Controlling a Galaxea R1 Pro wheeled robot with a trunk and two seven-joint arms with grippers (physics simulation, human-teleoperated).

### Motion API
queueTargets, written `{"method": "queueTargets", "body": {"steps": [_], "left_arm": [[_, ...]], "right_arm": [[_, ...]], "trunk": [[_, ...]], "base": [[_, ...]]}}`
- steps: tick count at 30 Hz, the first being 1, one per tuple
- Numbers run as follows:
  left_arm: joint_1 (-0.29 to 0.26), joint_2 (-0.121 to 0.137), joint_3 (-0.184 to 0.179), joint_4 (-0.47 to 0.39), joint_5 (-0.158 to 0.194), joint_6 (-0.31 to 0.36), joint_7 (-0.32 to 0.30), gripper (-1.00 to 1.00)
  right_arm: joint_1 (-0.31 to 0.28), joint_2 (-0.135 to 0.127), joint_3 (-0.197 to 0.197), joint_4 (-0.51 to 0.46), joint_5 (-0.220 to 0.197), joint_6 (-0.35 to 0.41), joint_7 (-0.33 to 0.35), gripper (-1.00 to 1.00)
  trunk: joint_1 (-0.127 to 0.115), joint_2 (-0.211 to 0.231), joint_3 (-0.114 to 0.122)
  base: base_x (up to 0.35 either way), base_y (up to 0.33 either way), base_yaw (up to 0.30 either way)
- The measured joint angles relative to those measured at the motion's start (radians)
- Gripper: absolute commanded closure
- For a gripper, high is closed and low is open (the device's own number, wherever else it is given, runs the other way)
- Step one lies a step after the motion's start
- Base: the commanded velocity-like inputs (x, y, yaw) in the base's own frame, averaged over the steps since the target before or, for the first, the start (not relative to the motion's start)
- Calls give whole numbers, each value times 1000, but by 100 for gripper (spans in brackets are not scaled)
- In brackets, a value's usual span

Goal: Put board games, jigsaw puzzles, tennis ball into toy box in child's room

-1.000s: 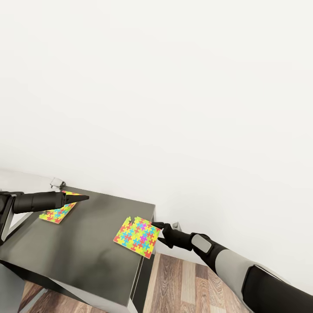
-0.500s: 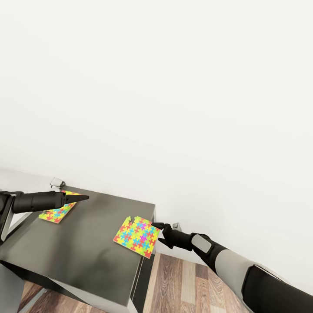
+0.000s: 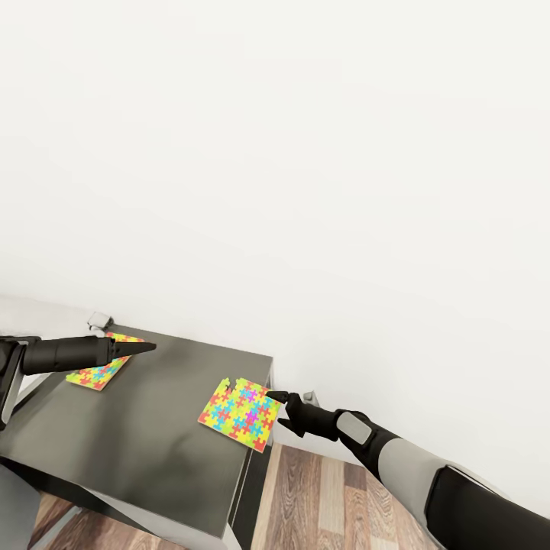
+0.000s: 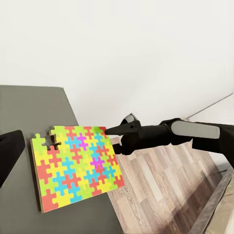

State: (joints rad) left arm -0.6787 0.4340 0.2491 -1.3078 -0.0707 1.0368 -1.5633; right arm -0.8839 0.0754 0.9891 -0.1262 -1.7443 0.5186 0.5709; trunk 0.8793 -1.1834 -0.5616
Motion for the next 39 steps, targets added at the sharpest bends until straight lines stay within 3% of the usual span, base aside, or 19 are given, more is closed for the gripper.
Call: {"method": "queueTargets", "body": {"steps": [6,16,39], "left_arm": [[0,0,0,0,0,0,0,-100],[0,0,0,0,0,0,0,-100],[0,1,0,0,0,0,0,-100]], "right_arm": [[0,0,0,0,0,0,0,-100],[0,2,0,0,0,-1,0,-100],[0,13,2,-1,1,-2,0,-100]], "trunk": [[0,0,0],[38,-70,-31],[38,-70,-31]], "base": [[0,0,0],[0,0,0],[0,0,0]]}}
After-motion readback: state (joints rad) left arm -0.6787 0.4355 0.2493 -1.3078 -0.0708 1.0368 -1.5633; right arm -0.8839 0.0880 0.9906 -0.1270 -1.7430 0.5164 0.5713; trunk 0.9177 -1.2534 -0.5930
